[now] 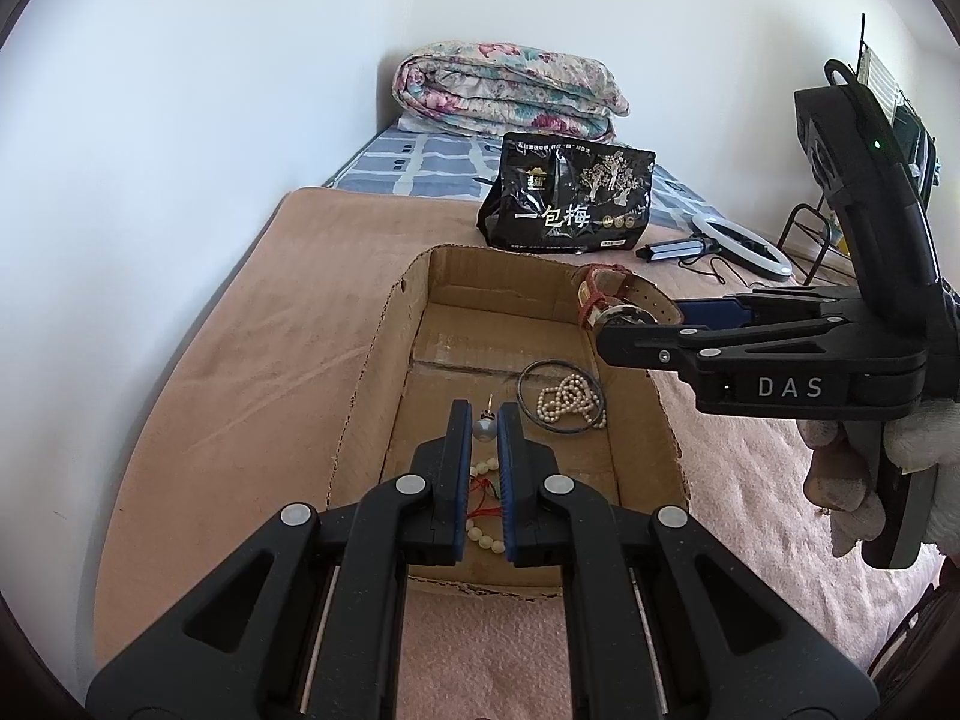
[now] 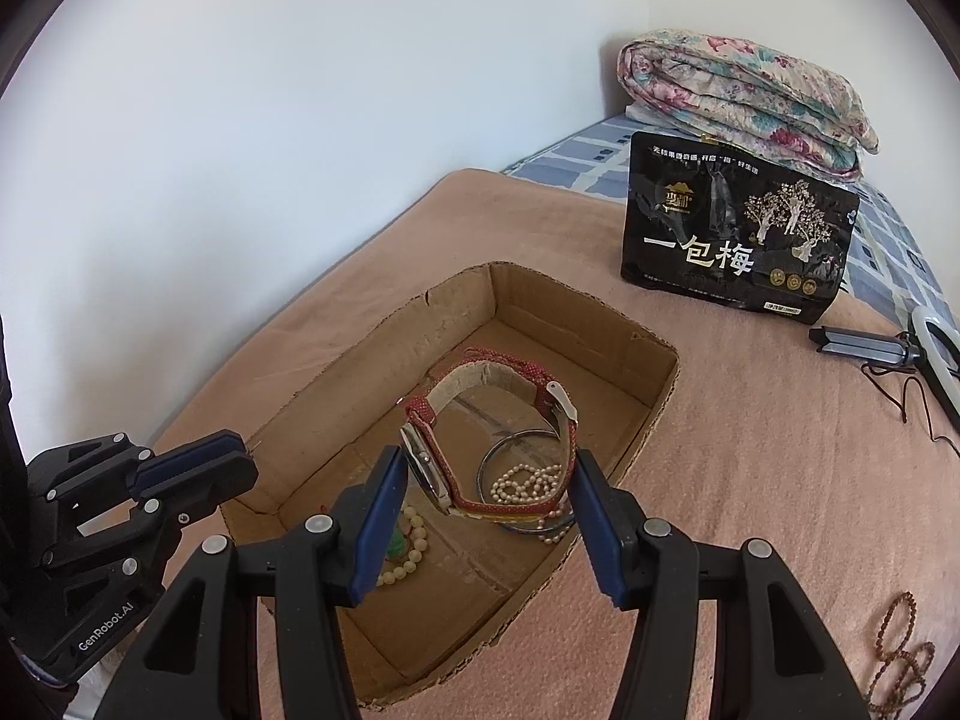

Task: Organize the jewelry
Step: 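Open the left tool to drop the earring while the right tool releases the watch into the box, then move the left tool to the second pearl while the right tool approaches the brown bead mala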

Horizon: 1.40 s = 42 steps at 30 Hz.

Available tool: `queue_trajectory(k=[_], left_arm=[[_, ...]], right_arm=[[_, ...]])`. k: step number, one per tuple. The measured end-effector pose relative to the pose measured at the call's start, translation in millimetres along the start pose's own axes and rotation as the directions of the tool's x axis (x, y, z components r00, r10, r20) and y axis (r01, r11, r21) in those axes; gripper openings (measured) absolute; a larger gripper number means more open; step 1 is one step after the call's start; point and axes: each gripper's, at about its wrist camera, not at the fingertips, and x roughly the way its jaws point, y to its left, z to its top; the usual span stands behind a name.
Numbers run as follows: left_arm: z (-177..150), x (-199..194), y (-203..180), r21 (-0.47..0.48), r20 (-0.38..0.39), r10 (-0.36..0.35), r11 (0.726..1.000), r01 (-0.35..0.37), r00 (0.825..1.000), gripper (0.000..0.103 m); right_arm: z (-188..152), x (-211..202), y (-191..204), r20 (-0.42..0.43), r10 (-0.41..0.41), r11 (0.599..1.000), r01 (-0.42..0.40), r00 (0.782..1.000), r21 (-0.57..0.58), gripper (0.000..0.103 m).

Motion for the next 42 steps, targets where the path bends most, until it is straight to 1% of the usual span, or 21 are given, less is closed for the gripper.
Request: queue_trajectory(k=[7,8,10,11,12,13,14,15,17,19,21,24,42], left_arm=[[-2.0,2.3,-1.5,0.002,-0.007,0.003,1.000,-0.003,1.000,0.007],[-2.3,3.4,-1.6,0.002,-0.012,0.005,1.000,-0.005,1.000,0.007],[-3.6,6.4,-1.3,0.004,-0.027,0.004,1.000,-0.004,1.000,0.007],[-4.1,7.4,-1.1,0.006,-0.033,0.003,1.000,-0.003,0.999,0.011],[-4.9,7.6,-1.3,0.008,-0.035,0.005,1.000,-0.005,0.999,0.030],[-5.8,7.2,-1.3,0.009,-0.031,0.009,1.000,-0.009,0.999,0.051],[-6.7,5.4,-1.5,0.007,-0.019,0.013,1.000,-0.012,1.000,0.056],[-7.8,4.6,-1.2,0.004,-0.011,0.011,1.000,-0.011,1.000,0.058],[-8.0,5.1,-1.2,-0.002,-0.018,0.010,1.000,-0.010,1.000,0.058],[-8.0,6.8,-2.0,-0.001,-0.023,0.013,1.000,-0.013,1.000,0.058],[-8.1,6.8,-3.5,0.002,-0.024,0.016,1.000,-0.016,1.000,0.058],[-8.1,6.1,-4.5,-0.001,-0.020,0.020,1.000,-0.020,1.000,0.063],[-2.3,-22.4,-17.5,-0.004,0.034,0.033,0.999,-0.033,0.999,0.063]], right_arm=[[1.8,1.1,2.6,0.006,-0.002,1.000,0.002,1.000,0.003,0.059],[1.8,1.1,2.8,0.008,-0.002,1.000,0.002,1.000,0.004,0.060],[2.7,-0.6,3.2,0.017,-0.003,1.000,0.003,1.000,0.005,0.068],[3.1,-1.8,3.6,0.021,-0.007,1.000,0.007,1.000,0.006,0.070],[3.7,-3.0,3.8,0.026,-0.011,1.000,0.011,1.000,0.007,0.077],[4.0,-4.5,3.6,0.034,-0.015,1.000,0.014,0.999,0.010,0.084],[4.4,-6.0,3.2,0.040,-0.018,1.000,0.017,0.999,0.013,0.087],[4.8,-7.1,3.0,0.043,-0.021,1.000,0.020,0.999,0.016,0.090],[6.1,-8.8,2.8,0.046,-0.026,1.000,0.025,0.999,0.018,0.093],[6.1,-10.3,3.3,0.051,-0.035,0.999,0.034,0.998,0.017,0.100],[5.9,-11.6,3.8,0.056,-0.045,0.999,0.044,0.997,0.014,0.101],[6.5,-13.3,4.0,0.060,-0.048,0.999,0.048,0.997,0.015,0.101],[0.7,-51.0,0.4,0.094,-0.072,0.997,0.070,0.993,0.018,0.103]])
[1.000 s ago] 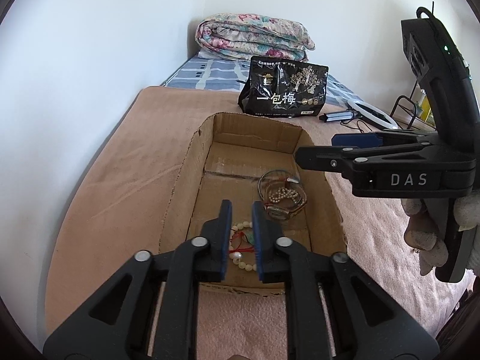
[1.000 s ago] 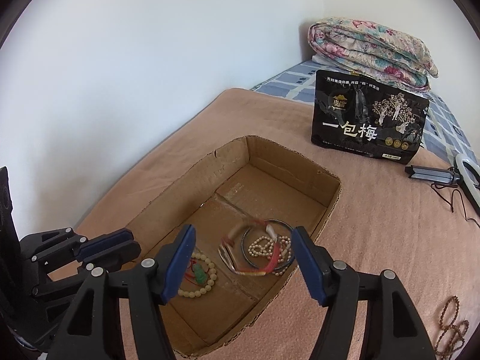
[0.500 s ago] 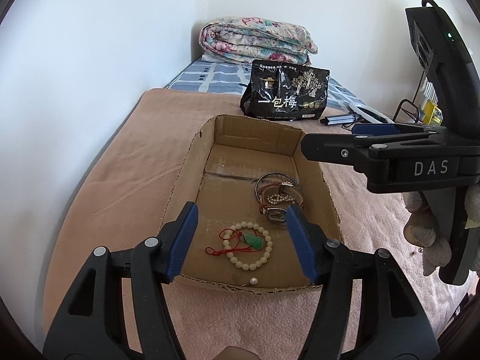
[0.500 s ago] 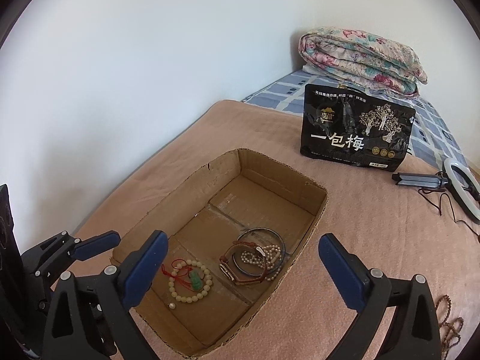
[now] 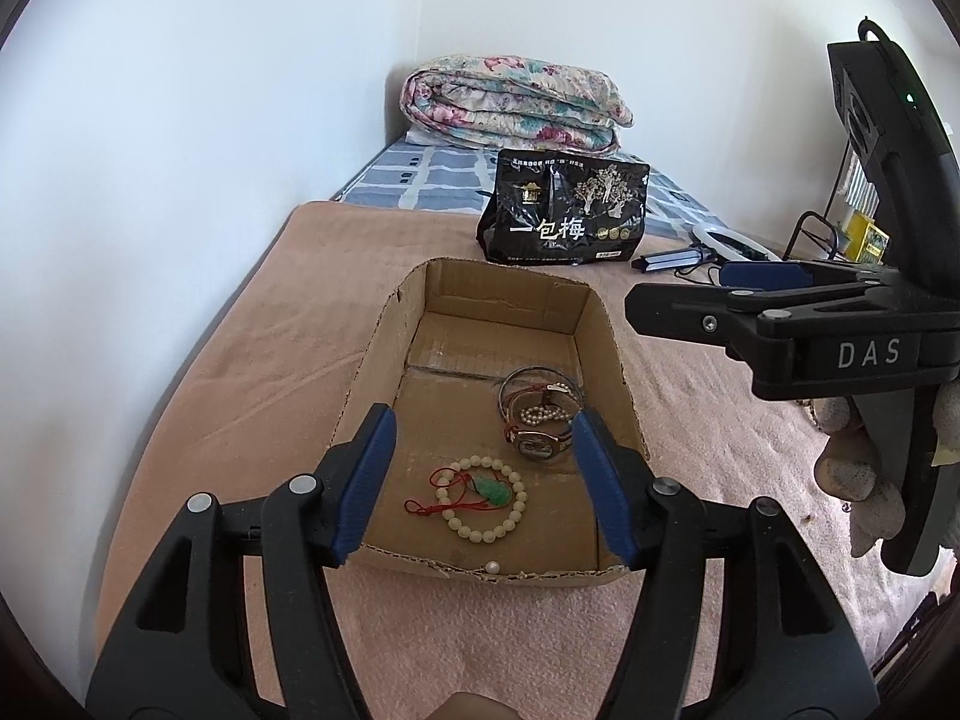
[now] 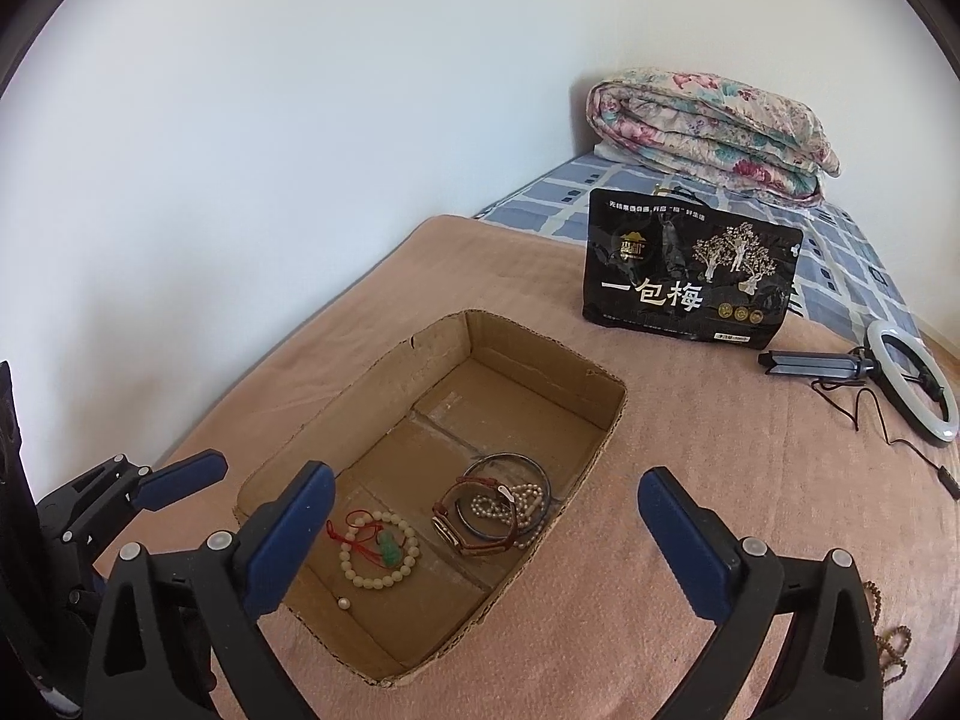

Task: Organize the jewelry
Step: 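Move the left tool to the second pearl while the right tool approaches the brown bead mala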

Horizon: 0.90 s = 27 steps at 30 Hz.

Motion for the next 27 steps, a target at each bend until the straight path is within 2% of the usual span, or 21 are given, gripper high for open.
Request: queue_trajectory(k=[9,16,23,27], left_arm=[[5.6,-21.3,-18.5,0.023,0.038,-0.011,1.000,0.010,0.999,0.063],[8.4,-38.6,-42.2,0.078,0.063,-0.038,0.996,0.033,0.997,0.063],[12.5,-48.7,-67.4,0.085,0.084,-0.115,0.990,0.108,0.990,0.063],[10.7,-51.4,-87.1,0.115,0.079,-0.157,0.982,0.147,0.984,0.063]], right_arm=[[-4.9,-28.8,-10.3,0.021,-0.031,1.000,0.031,0.999,0.004,0.103],[-11.1,-59.1,-21.6,0.039,-0.068,0.997,0.069,0.997,-0.020,0.103],[-16.8,-95.4,-43.7,0.056,-0.096,0.995,0.096,0.994,0.001,0.103],[-26.3,-118.3,-59.4,0.065,-0.139,0.990,0.140,0.988,-0.014,0.103]])
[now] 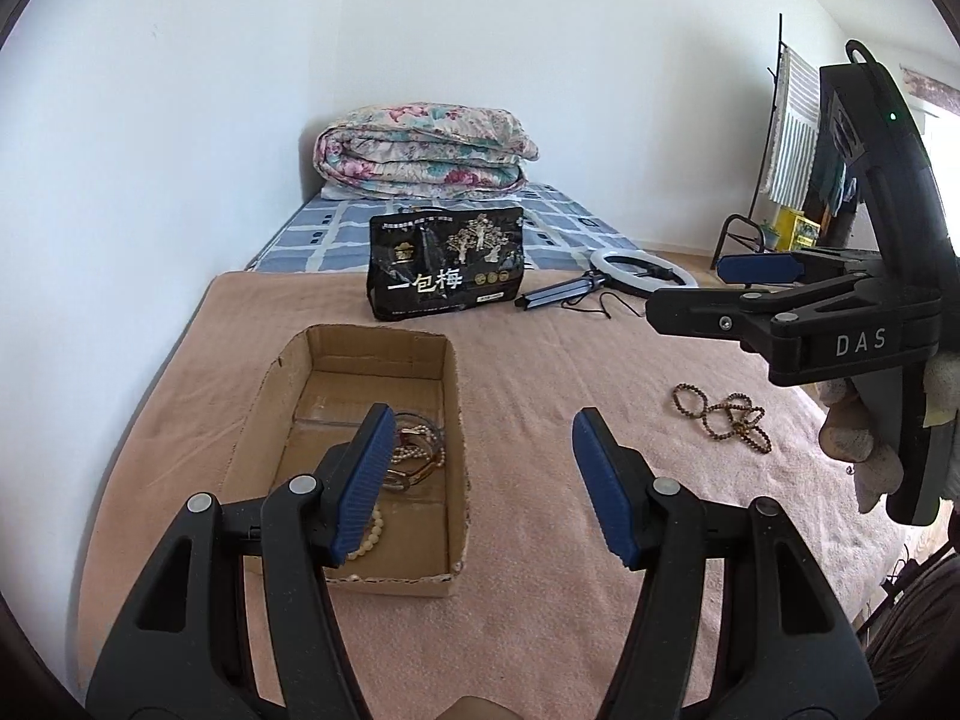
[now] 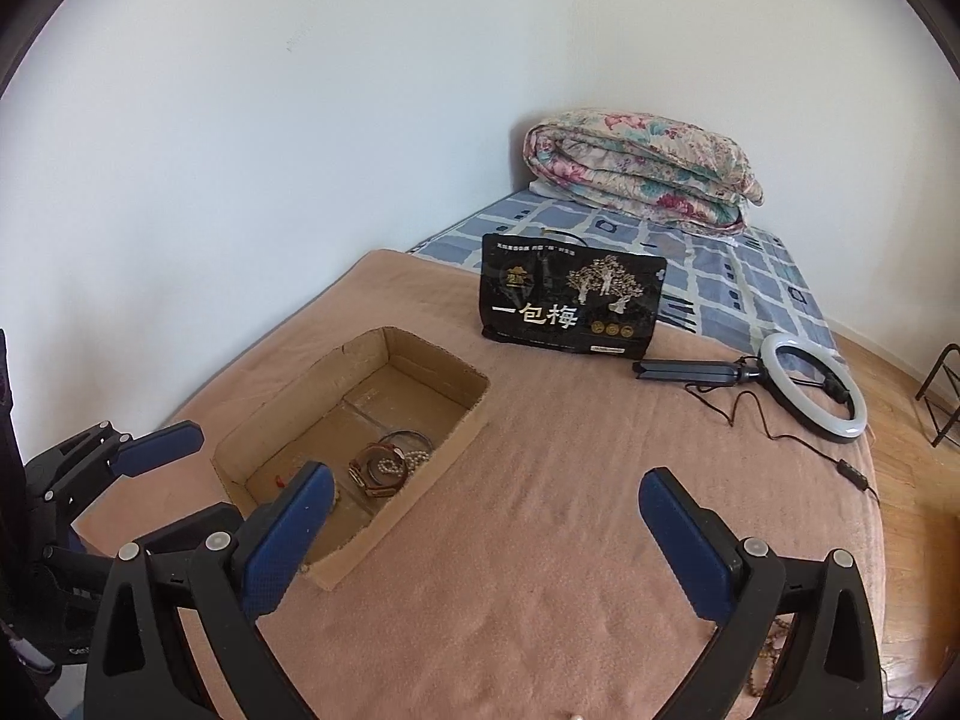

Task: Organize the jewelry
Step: 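Move the left tool to the second pearl while the right tool approaches the brown bead mala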

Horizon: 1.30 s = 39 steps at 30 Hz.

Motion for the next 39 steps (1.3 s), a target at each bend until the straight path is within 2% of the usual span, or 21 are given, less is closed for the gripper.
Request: queue_trajectory(k=[5,11,17,21,26,32,37,39], left_arm=[[-4.1,5.8,-24.3,0.015,-0.021,-0.061,0.998,0.061,0.998,0.063],[-13.6,21.6,-54.8,0.036,-0.070,-0.124,0.991,0.127,0.990,0.063],[-29.4,35.8,-88.1,0.069,-0.125,-0.181,0.979,0.190,0.976,0.063],[-37.0,48.2,-107.2,0.074,-0.164,-0.216,0.970,0.231,0.963,0.058],[-47.2,60.8,-125.9,0.090,-0.201,-0.251,0.958,0.273,0.947,0.056],[-66.2,80.2,-146.7,0.106,-0.267,-0.276,0.944,0.313,0.923,0.047],[-81.9,99.8,-163.3,0.122,-0.328,-0.290,0.931,0.345,0.899,0.033],[-87.3,107.3,-170.3,0.139,-0.346,-0.288,0.926,0.352,0.893,0.032]], right_arm=[[-22.4,-18.4,-37.0,-0.016,-0.055,0.998,0.056,0.998,0.015,0.103],[-57.3,-31.4,-92.5,-0.044,-0.107,0.989,0.111,0.993,0.101,0.103],[-92.2,-37.1,-146.7,-0.086,-0.152,0.965,0.167,0.985,0.204,0.103],[-113.0,-35.4,-173.4,-0.124,-0.186,0.951,0.210,0.975,0.226,0.103],[-136.1,-26.3,-200.7,-0.172,-0.198,0.933,0.239,0.965,0.270,0.103],[-159.4,-8.4,-223.0,-0.223,-0.193,0.917,0.256,0.956,0.305,0.103],[-174.0,9.5,-232.6,-0.261,-0.180,0.914,0.259,0.949,0.313,0.103],[-179.2,16.5,-235.3,-0.274,-0.172,0.913,0.257,0.946,0.316,0.103]])
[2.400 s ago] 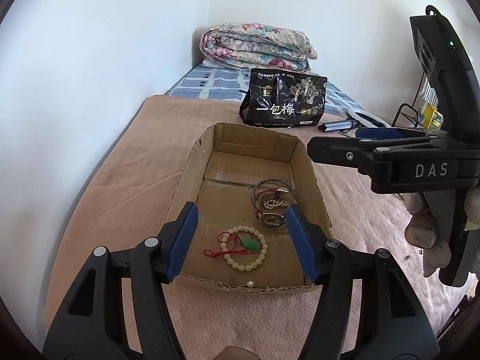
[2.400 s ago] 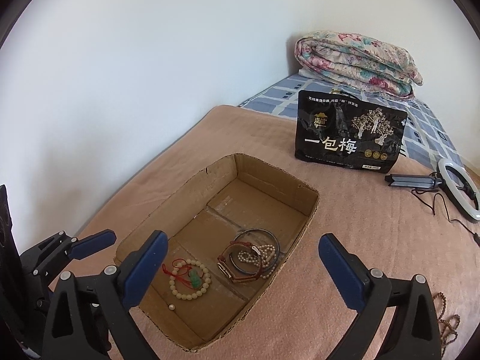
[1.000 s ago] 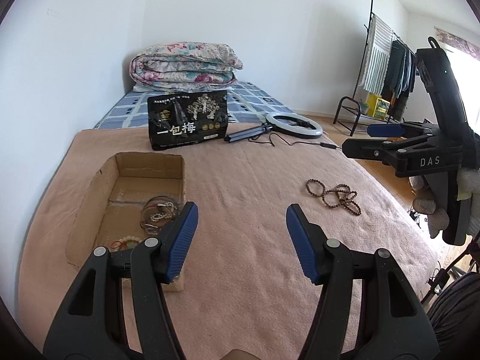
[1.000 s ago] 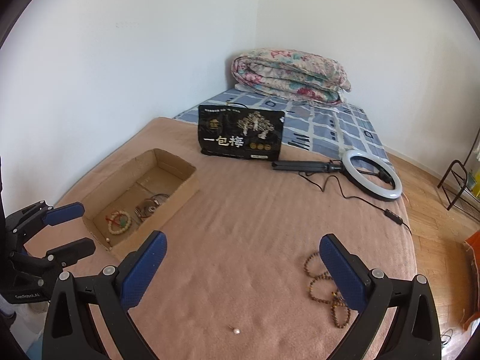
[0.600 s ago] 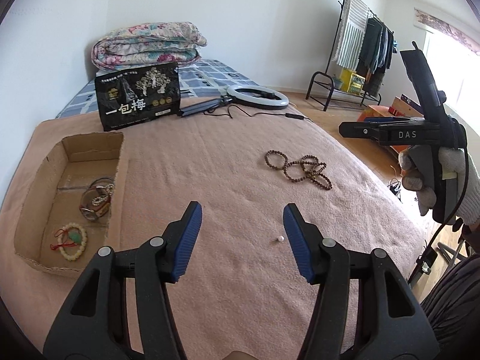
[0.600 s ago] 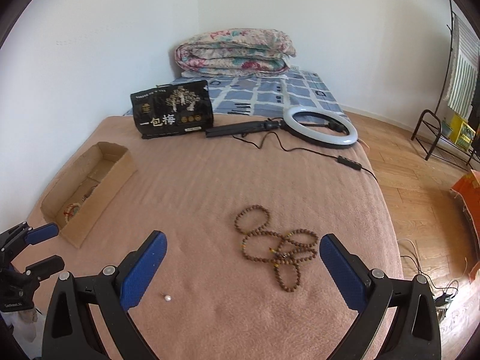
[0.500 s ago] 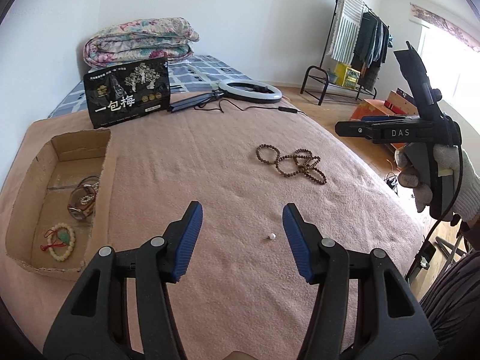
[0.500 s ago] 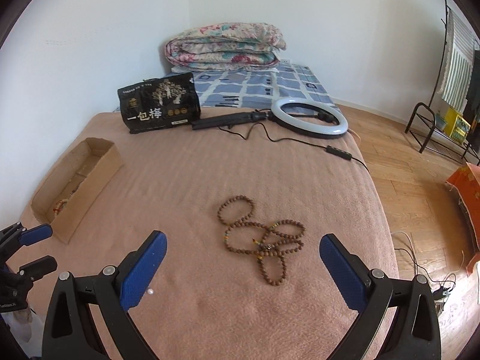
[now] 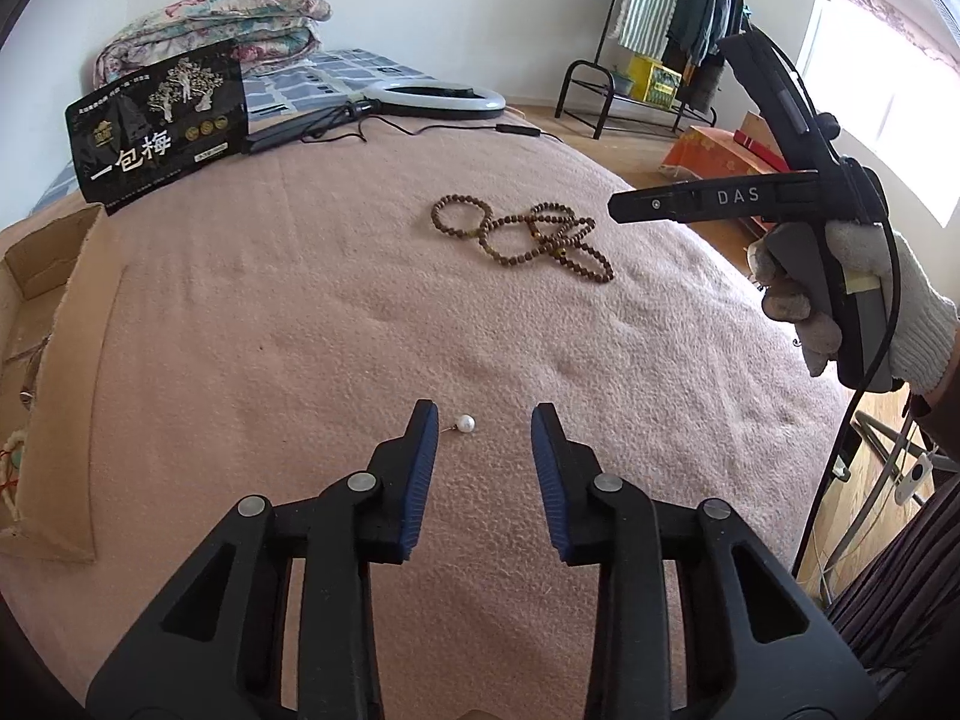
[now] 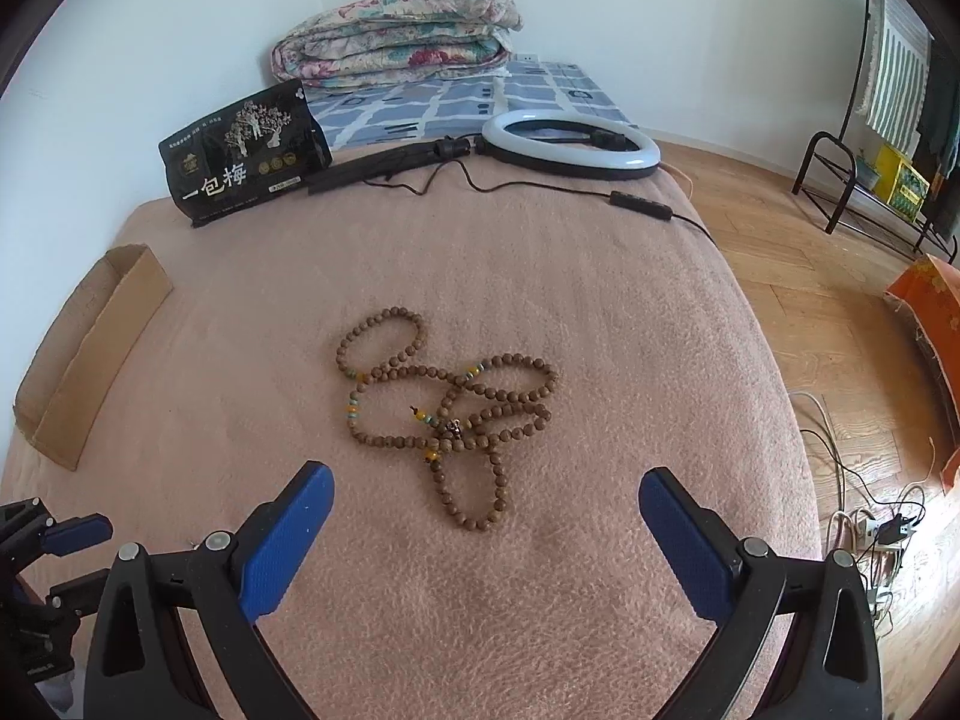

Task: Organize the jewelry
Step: 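Move the left tool to the second pearl while the right tool approaches the brown bead mala, then close the left tool on the pearl while the right tool grasps the bead mala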

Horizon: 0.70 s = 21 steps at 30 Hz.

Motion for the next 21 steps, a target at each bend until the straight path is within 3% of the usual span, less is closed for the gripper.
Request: queue_trajectory(k=[21], left_arm=[[-7.5,46.3,4.3,0.043,-0.067,0.011,0.999,-0.008,0.998,0.022]], right_arm=[[1.7,71.3,1.6,-0.104,0.099,0.991,-0.089,0.990,0.099,0.102]])
